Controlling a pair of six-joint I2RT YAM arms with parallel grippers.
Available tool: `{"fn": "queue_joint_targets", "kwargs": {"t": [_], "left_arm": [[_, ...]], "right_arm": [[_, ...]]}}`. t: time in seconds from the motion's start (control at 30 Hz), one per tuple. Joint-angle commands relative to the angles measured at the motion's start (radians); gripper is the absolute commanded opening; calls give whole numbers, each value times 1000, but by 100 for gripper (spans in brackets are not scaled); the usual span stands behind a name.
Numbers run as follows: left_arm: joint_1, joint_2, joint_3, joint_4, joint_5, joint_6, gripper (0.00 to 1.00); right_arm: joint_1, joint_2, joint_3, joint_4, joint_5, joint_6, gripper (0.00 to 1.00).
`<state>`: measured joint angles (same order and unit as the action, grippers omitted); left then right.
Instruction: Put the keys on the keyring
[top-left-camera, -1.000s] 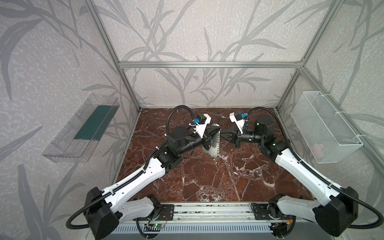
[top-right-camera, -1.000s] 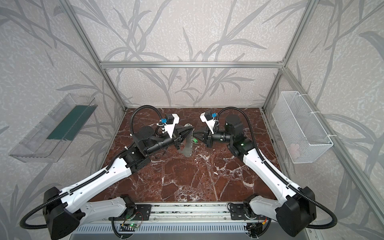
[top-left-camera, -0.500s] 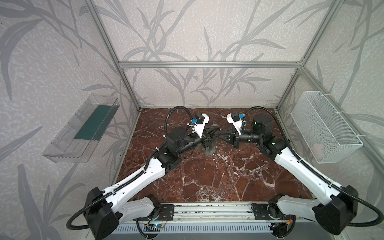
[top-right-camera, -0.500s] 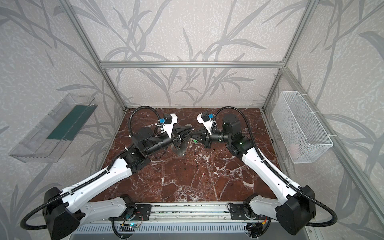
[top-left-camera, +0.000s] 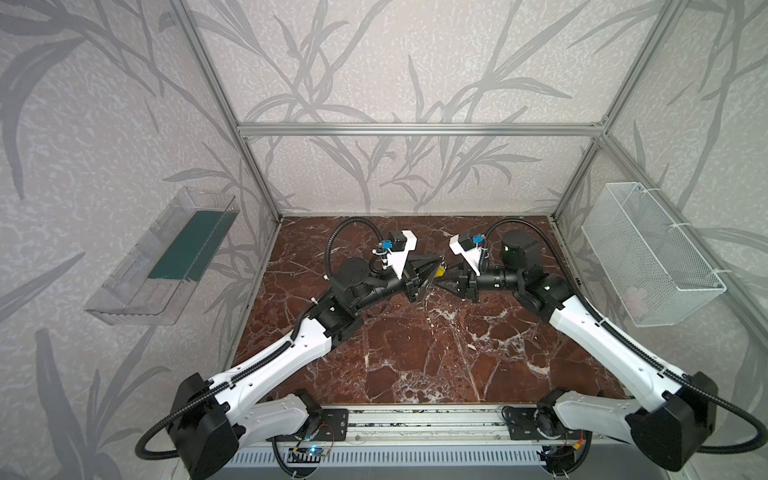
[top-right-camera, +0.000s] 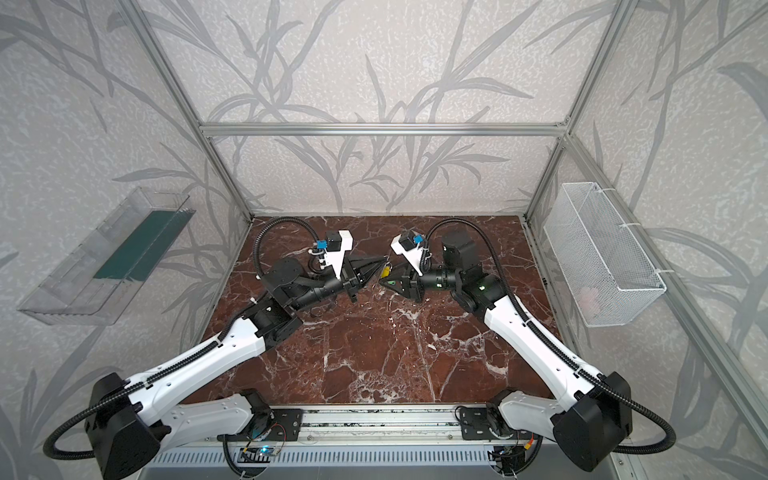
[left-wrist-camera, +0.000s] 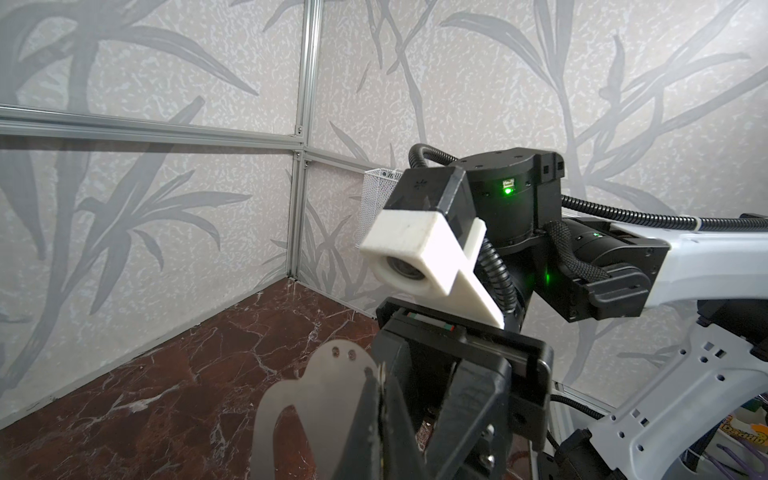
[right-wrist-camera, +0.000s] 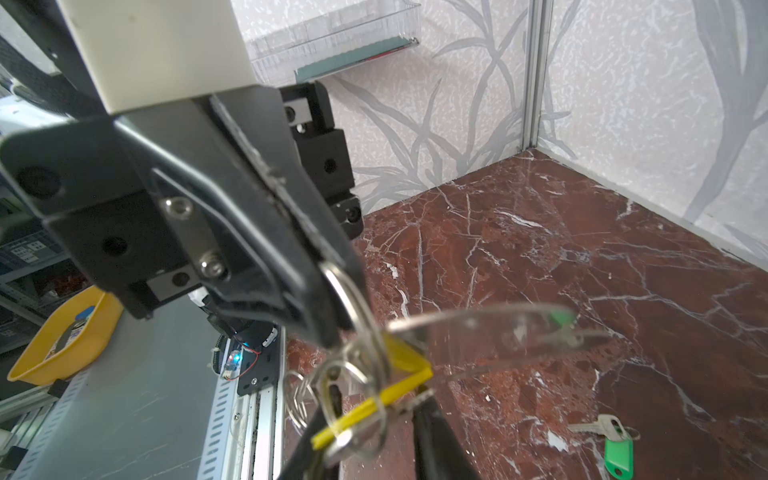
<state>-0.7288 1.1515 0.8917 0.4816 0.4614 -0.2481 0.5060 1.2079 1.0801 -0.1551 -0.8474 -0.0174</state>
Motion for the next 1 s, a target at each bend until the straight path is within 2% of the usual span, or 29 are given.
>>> {"fn": "queue_joint_targets", "kwargs": {"t": [0.0, 0.4, 0.7, 0.97], "left_arm": [[9, -26, -5, 69, 28, -19, 0], [19, -17, -10, 83, 62, -32, 0], [25, 0, 2, 92, 116, -48, 0], [28, 2, 1, 114, 137, -60, 0]], "right_arm": [[-26, -57, 21, -36, 4, -27, 32], [-92, -128, 65, -46, -30, -27, 35], [-92, -80, 104, 25, -106, 14, 23], [-92, -46, 97, 87, -157, 52, 19]]}}
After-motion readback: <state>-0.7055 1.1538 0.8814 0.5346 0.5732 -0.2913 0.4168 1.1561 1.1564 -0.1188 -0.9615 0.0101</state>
